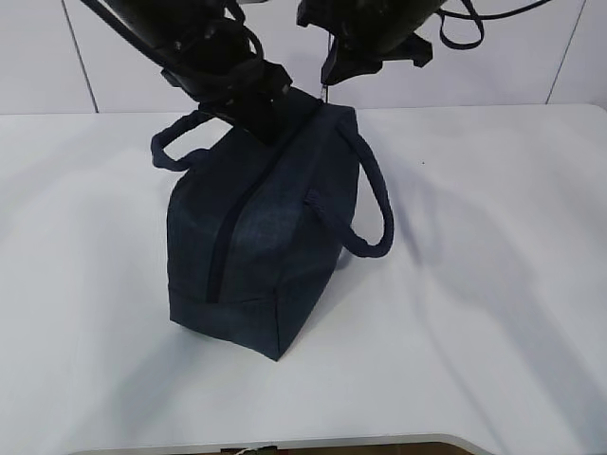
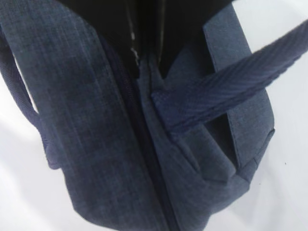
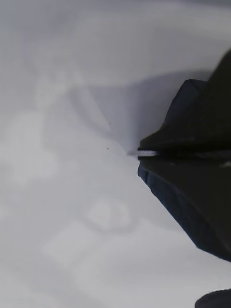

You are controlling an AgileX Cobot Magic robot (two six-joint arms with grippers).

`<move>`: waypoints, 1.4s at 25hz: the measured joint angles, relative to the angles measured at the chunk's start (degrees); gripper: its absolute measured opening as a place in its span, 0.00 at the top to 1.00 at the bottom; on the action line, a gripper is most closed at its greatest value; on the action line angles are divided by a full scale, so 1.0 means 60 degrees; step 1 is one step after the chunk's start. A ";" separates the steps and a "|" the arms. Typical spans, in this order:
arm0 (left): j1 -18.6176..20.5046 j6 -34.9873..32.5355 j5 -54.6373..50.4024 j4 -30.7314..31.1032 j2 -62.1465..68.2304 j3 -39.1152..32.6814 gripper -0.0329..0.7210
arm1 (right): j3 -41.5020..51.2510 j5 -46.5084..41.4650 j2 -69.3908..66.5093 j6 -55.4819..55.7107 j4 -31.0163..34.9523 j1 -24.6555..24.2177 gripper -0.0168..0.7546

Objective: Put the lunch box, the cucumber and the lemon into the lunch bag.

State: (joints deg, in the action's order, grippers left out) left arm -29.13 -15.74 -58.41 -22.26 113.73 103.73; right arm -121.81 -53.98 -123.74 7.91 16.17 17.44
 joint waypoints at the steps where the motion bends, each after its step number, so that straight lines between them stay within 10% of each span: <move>1: 0.0000 -0.0039 -0.0026 0.0000 0.0000 0.0000 0.97 | 0.0002 0.0071 -0.0046 0.0000 -0.0016 0.0000 0.97; 26: 0.0000 -0.0568 -0.0523 0.0134 0.0000 0.0000 0.98 | -0.0427 -0.0277 -0.1549 0.0410 -0.0173 -0.0119 0.96; 35: 0.0000 -0.0578 -0.0648 0.0115 0.0000 0.0000 0.90 | -0.2767 -0.1603 -0.1549 0.0289 -0.0713 -0.0181 0.51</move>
State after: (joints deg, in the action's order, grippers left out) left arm -29.13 -19.20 -62.29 -21.57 113.73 103.73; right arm -138.41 -63.60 -133.04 9.65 11.89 16.35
